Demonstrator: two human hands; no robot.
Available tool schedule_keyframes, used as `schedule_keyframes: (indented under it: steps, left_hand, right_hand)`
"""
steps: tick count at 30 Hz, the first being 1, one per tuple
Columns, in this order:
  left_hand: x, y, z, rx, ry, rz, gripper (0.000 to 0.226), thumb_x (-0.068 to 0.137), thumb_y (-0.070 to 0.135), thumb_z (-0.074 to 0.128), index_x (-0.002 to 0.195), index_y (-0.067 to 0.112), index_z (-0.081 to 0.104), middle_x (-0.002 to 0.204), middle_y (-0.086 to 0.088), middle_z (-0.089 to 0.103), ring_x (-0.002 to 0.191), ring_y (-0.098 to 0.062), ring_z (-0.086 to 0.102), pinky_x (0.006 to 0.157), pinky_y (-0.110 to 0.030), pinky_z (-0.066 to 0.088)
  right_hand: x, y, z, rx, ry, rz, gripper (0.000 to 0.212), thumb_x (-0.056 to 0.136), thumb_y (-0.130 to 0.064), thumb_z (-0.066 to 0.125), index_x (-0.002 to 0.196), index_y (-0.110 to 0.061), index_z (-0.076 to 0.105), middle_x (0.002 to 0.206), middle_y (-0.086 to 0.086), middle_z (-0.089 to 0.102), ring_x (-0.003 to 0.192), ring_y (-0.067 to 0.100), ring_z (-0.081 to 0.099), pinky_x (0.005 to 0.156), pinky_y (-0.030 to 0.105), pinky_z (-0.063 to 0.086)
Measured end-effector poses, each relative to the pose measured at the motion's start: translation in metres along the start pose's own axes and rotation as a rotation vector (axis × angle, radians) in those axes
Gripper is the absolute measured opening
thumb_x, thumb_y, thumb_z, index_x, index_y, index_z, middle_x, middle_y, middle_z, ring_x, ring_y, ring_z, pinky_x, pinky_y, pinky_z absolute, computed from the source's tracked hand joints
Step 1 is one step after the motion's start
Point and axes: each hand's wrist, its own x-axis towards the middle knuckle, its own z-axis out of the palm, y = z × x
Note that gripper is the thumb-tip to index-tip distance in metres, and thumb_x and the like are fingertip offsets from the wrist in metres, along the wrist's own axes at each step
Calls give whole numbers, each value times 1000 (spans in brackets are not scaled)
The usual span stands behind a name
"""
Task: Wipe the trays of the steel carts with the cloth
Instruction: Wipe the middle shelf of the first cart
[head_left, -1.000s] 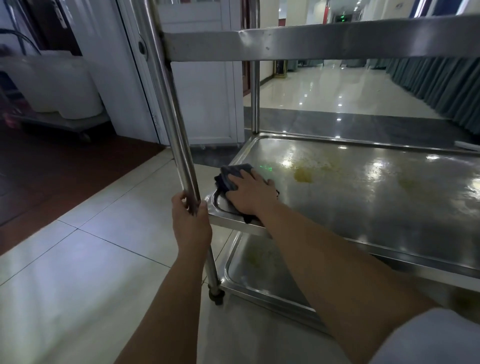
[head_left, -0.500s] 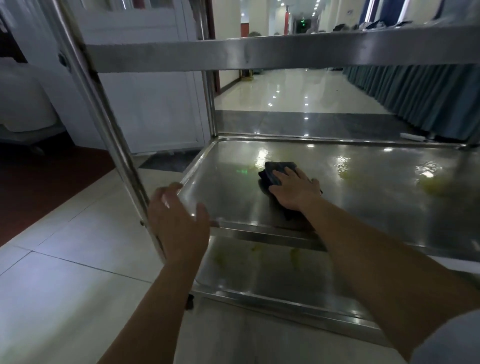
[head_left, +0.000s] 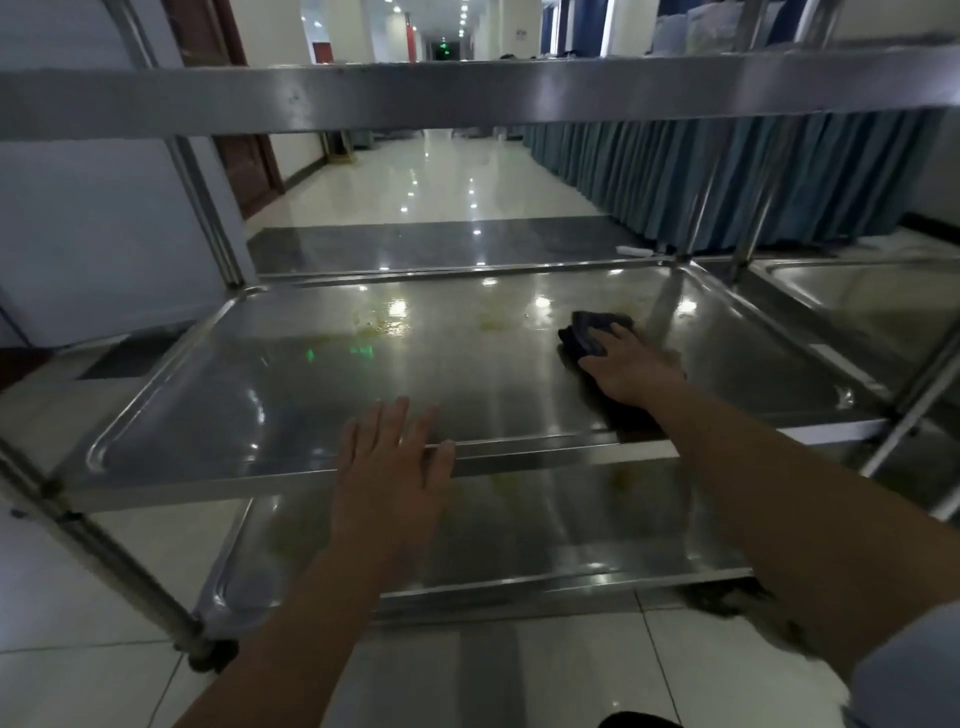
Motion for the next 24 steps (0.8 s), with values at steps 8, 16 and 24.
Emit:
schedule_keyframes:
  steps: [8, 16, 24]
  left_hand:
    - [27, 29, 5, -3, -48, -11, 54, 93, 35, 47, 147, 26, 44, 156, -7, 39, 146, -33, 30, 119, -49, 19]
    - [35, 24, 2, 151, -210, -21, 47, 100, 49, 27, 145, 36, 35, 156, -3, 36, 143, -29, 31, 117, -47, 24]
    - [34, 7, -22, 96, -331, -184, 54, 95, 63, 37, 141, 36, 38, 154, -4, 38, 144, -28, 30, 116, -46, 25]
  right_hand:
    - [-29, 125, -24, 23, 94, 215, 63, 101, -51, 37, 159, -38, 15, 168, -7, 7, 154, 22, 6, 120, 56, 18]
    - [-51, 120, -24, 6, 148, 200, 58, 97, -42, 38, 153, -36, 23, 162, 0, 24, 148, 30, 22, 108, 65, 32]
    - [-87, 98, -4, -20, 128, 162, 62, 98, -46, 32, 157, -34, 14, 168, -2, 8, 154, 25, 1, 109, 65, 27]
